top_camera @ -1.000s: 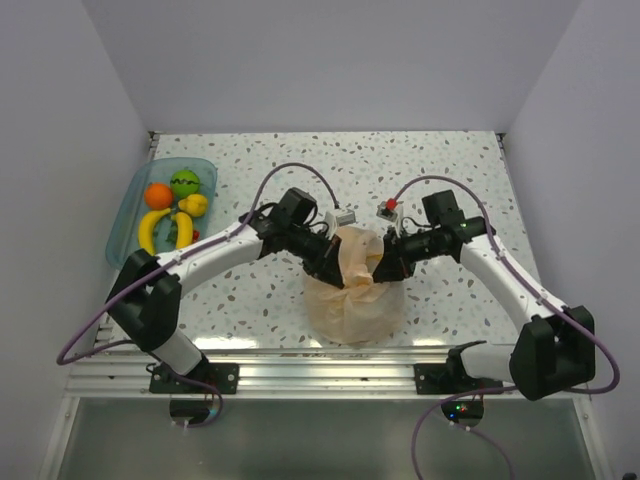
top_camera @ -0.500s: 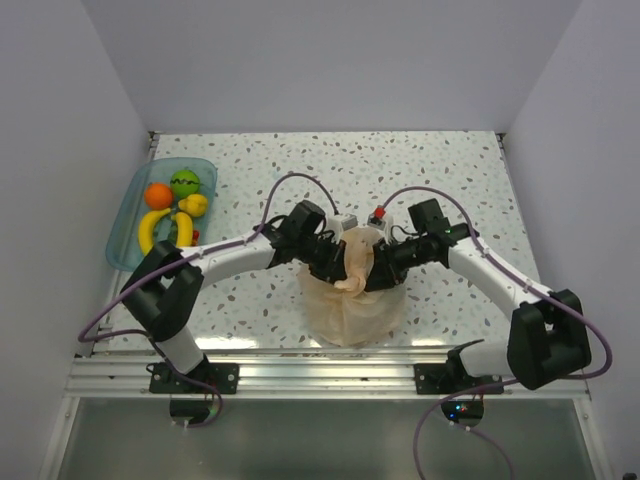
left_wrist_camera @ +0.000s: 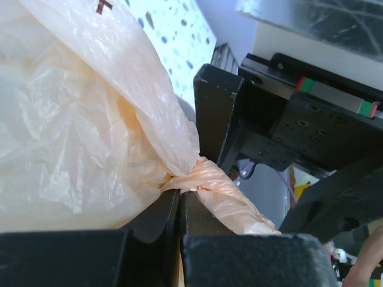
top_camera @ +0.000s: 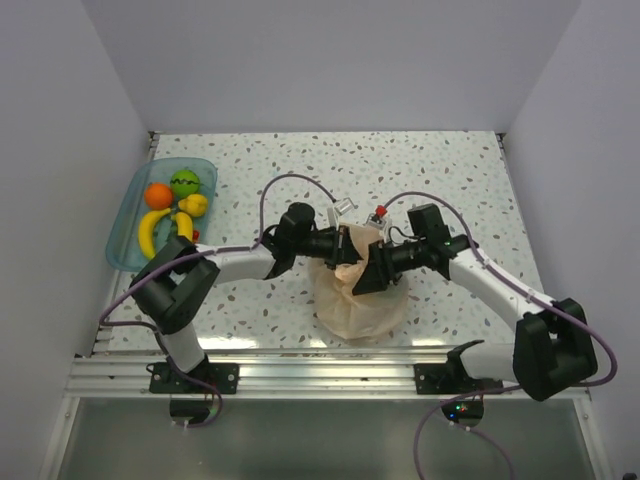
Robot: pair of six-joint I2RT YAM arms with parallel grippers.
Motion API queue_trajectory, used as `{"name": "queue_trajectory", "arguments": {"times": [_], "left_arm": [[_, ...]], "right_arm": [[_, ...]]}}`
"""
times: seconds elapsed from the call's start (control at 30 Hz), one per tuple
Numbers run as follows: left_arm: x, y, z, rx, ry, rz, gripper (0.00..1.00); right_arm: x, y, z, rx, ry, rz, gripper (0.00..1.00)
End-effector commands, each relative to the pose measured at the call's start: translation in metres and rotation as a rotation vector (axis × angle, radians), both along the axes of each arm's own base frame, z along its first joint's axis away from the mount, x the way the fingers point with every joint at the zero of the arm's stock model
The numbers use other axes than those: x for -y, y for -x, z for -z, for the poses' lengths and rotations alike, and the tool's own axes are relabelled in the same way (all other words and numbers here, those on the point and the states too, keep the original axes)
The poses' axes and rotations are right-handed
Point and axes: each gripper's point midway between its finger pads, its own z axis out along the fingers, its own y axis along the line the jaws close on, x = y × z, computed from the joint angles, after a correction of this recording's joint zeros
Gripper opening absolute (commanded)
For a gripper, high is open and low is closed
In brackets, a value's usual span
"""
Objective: Place the fake fruits into the plastic bag and tie a complex knot
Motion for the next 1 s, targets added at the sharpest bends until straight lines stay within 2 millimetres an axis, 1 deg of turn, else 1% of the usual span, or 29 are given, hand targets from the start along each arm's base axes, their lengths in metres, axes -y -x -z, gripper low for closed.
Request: {"name": "queue_trajectory", "arguments": {"times": [0.0,0.07,0.1,0.13,0.17,0.23,0.27,0.33,0.37,0.4,0.43,0.47,0.5,0.53,0.57,0.6,0.67,0.7,0.77,0.8,0.83,0.9,0.93,0.97], "left_arm": [[0.017,0.034,-0.121,0.18,0.381,0.219,0.0],[0.014,0.041,-0.128,0.168,0.404,0.247,0.0],[0.012,0.043,-0.13,0.166,0.409,0.254,0.0],[0.01,0.046,-0.131,0.152,0.411,0.261,0.0],[0.008,0.05,-0.132,0.149,0.413,0.28,0.0],[0.005,0.055,-0.135,0.134,0.427,0.294,0.0],[0.003,0.059,-0.136,0.139,0.437,0.313,0.0],[-0.001,0.065,-0.137,0.14,0.446,0.34,0.0],[-0.004,0.065,-0.135,0.133,0.437,0.336,0.0],[-0.005,0.065,-0.13,0.127,0.425,0.332,0.0],[-0.006,0.064,-0.127,0.133,0.416,0.328,0.0],[-0.01,0.063,-0.12,0.124,0.402,0.321,0.0],[-0.011,0.062,-0.118,0.123,0.397,0.319,0.0],[-0.013,0.061,-0.115,0.126,0.392,0.317,0.0],[-0.015,0.057,-0.109,0.113,0.379,0.307,0.0],[-0.015,0.057,-0.107,0.116,0.375,0.307,0.0],[-0.016,0.054,-0.104,0.11,0.367,0.304,0.0],[-0.016,0.054,-0.103,0.115,0.367,0.306,0.0],[-0.014,0.052,-0.101,0.111,0.358,0.303,0.0],[-0.014,0.051,-0.099,0.115,0.354,0.302,0.0],[-0.013,0.048,-0.099,0.12,0.352,0.294,0.0],[-0.011,0.046,-0.095,0.123,0.336,0.292,0.0],[-0.011,0.044,-0.093,0.123,0.33,0.284,0.0],[-0.011,0.043,-0.093,0.117,0.322,0.278,0.0]], "right_arm": [[-0.015,-0.035,-0.025,0.175,-0.072,0.079,0.58],[-0.02,-0.042,-0.044,0.197,-0.117,0.116,0.59],[-0.024,-0.05,-0.061,0.261,-0.171,0.124,0.59],[-0.027,-0.053,-0.071,0.274,-0.197,0.128,0.6],[-0.03,-0.059,-0.085,0.28,-0.22,0.139,0.6],[-0.035,-0.068,-0.092,0.285,-0.229,0.138,0.6],[-0.037,-0.071,-0.098,0.301,-0.237,0.13,0.6],[-0.037,-0.075,-0.093,0.324,-0.217,0.106,0.59],[-0.037,-0.075,-0.097,0.344,-0.211,0.092,0.58],[-0.032,-0.068,-0.088,0.302,-0.171,0.079,0.57],[-0.029,-0.062,-0.09,0.31,-0.16,0.061,0.56],[-0.022,-0.052,-0.086,0.313,-0.116,0.032,0.56],[-0.017,-0.047,-0.086,0.325,-0.09,0.022,0.55],[-0.009,-0.042,-0.09,0.394,-0.068,0.008,0.55],[-0.002,-0.041,-0.091,0.406,-0.035,0.024,0.54],[0.007,-0.034,-0.087,0.357,0.0,0.043,0.53],[0.022,-0.031,-0.091,0.412,0.048,0.063,0.52],[0.031,-0.027,-0.087,0.377,0.078,0.088,0.49],[0.044,-0.022,-0.085,0.365,0.107,0.109,0.46],[0.051,-0.026,-0.082,0.363,0.125,0.142,0.43],[0.056,-0.029,-0.077,0.362,0.148,0.166,0.37],[0.065,-0.04,-0.064,0.372,0.199,0.218,0.28],[0.065,-0.043,-0.059,0.357,0.209,0.238,0.21],[0.065,-0.046,-0.053,0.351,0.208,0.241,0.18]]}}
